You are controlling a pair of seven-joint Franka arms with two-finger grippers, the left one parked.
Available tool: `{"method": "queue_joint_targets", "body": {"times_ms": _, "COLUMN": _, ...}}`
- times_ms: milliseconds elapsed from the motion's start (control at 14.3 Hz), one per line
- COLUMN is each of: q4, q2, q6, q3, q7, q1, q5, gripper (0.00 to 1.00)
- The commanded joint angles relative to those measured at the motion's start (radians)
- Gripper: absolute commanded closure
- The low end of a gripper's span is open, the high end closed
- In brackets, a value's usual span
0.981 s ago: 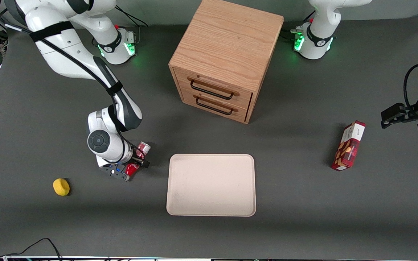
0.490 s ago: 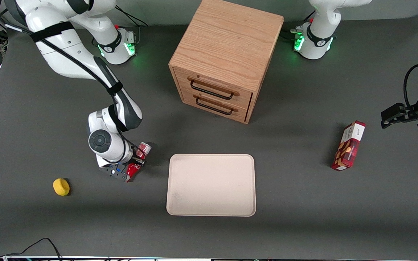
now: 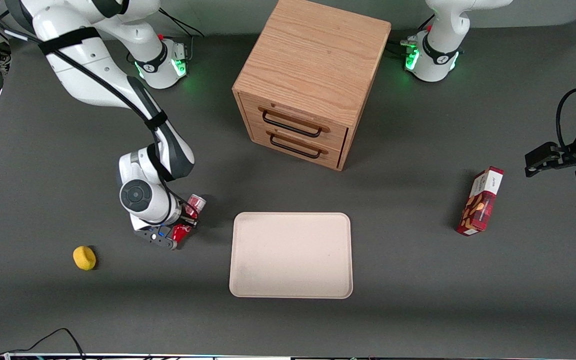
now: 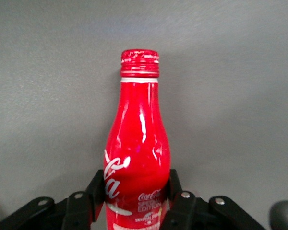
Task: Place coke bottle on tray
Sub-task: 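Lift the bottle and tilt it upright with the right gripper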
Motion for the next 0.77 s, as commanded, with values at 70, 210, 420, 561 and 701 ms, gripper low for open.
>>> {"method": "queue_joint_targets", "body": {"times_ms": 70, "q4": 0.001, "q2": -0.214, "q6": -0.226, "q3": 0.014, "q7": -0.061, "q1": -0.006, "q5": 0.002, "gripper": 1.0}}
{"method": "queue_joint_targets", "body": {"times_ms": 210, "q4": 0.033, "q2": -0.287, "q6": -0.345, "q3": 0.017, "q7": -0.1, "q1": -0.004, "q5": 0.049, "gripper": 1.0}}
{"method": "queue_joint_targets", "body": {"times_ms": 420, "q4": 0.091, "q2": -0.377, "q6": -0.49, "q3": 0.018, "q7": -0.137, "q1": -0.004, "q5": 0.088, "gripper": 1.0}}
{"method": "queue_joint_targets", "body": {"times_ms": 561, "q4": 0.174, "q2": -0.396, "q6": -0.608, "q3": 0.017, "q7": -0.167, "q1": -0.006, "q5": 0.106, "gripper": 1.0}}
{"method": "queue_joint_targets", "body": {"times_ms": 701, "q4": 0.277, "q2": -0.394, "q6": -0.724, "q3": 0.017, "q7": -0.198, "q1": -0.02, "q5": 0.108, "gripper": 1.0}}
